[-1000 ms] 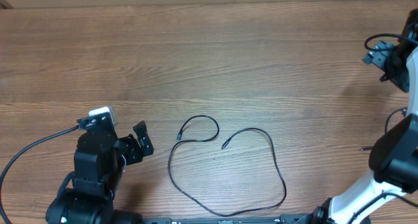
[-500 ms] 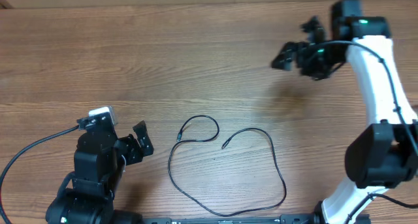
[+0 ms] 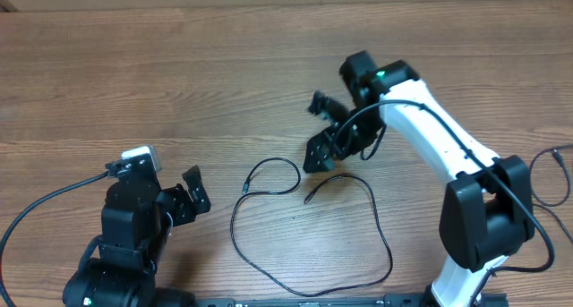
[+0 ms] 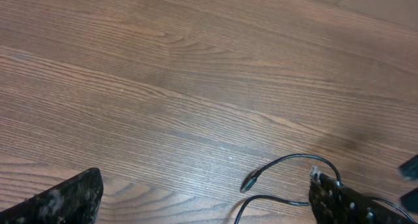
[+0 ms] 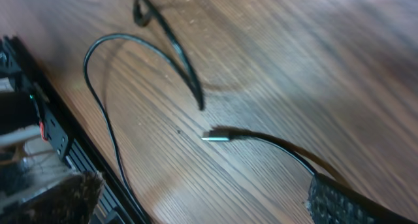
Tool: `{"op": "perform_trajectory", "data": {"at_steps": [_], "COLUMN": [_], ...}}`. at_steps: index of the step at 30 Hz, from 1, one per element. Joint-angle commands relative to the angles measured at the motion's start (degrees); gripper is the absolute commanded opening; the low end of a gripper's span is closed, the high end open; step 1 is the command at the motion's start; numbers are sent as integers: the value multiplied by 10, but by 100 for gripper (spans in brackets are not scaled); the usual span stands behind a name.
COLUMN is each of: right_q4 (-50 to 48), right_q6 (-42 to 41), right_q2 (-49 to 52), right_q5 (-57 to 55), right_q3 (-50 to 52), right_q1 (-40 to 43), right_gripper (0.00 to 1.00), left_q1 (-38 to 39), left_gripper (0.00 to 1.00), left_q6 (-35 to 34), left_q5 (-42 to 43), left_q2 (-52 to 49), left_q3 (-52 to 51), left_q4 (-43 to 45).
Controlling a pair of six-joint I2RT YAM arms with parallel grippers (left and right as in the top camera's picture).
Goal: Untangle cables
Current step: 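Bring the right gripper back over the looped black cable at center, then grasp the looped black cable with the right gripper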
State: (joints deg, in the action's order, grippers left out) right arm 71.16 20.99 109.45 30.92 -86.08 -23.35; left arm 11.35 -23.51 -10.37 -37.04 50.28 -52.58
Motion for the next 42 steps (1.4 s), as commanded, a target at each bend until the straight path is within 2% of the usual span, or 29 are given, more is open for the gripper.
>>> {"op": "perform_trajectory", "data": {"at_steps": [1, 6, 9, 13, 15, 16, 17, 18, 19, 21, 25, 30, 35, 42], "right_q4": [-20, -90, -193, -260, -276, -276, -274, -267, -254, -203, -118, -45, -33, -16], "right_q6": [13, 14, 12, -57, -80, -86, -106, -145, -185, -230, -230, -314, -361, -360], "right_q2": [-6, -5, 3, 14, 15, 15, 15, 15, 15, 13, -10, -46, -47, -47], "right_q5": [45, 61, 121, 109, 107, 106, 97, 77, 56, 47, 11, -181, -290, -337], "right_q3": [24, 69, 118, 137, 137, 137, 136, 136, 136, 136, 136, 136, 137, 137], "right_q1": [-23, -54, -79, -96, -97, -96, -96, -94, -90, -76, -69, -66, -40, 26], "right_gripper": [100, 100, 95, 91, 73, 42, 22, 8, 4, 4, 4, 4, 4, 4], "left_q1": [-1, -1, -1, -1, -1, -1, -1, -1, -1, -1, -1, -1, -1, -1], "left_gripper": [100, 100, 100, 100, 100, 100, 100, 100, 100, 100, 100, 100, 100, 100], "left_q6": [13, 13, 13, 13, 13, 13, 13, 13, 13, 13, 13, 13, 13, 13], "left_q5": [-10, -10, -10, -10, -10, -10, -10, -10, -10, -10, -10, -10, -10, -10], "left_q2": [0, 0, 0, 0, 0, 0, 0, 0, 0, 0, 0, 0, 0, 0], "left_q3": [10, 10, 10, 10, 10, 10, 10, 10, 10, 10, 10, 10, 10, 10], "left_q4": [1, 1, 1, 1, 1, 1, 1, 1, 1, 1, 1, 1, 1, 1]}}
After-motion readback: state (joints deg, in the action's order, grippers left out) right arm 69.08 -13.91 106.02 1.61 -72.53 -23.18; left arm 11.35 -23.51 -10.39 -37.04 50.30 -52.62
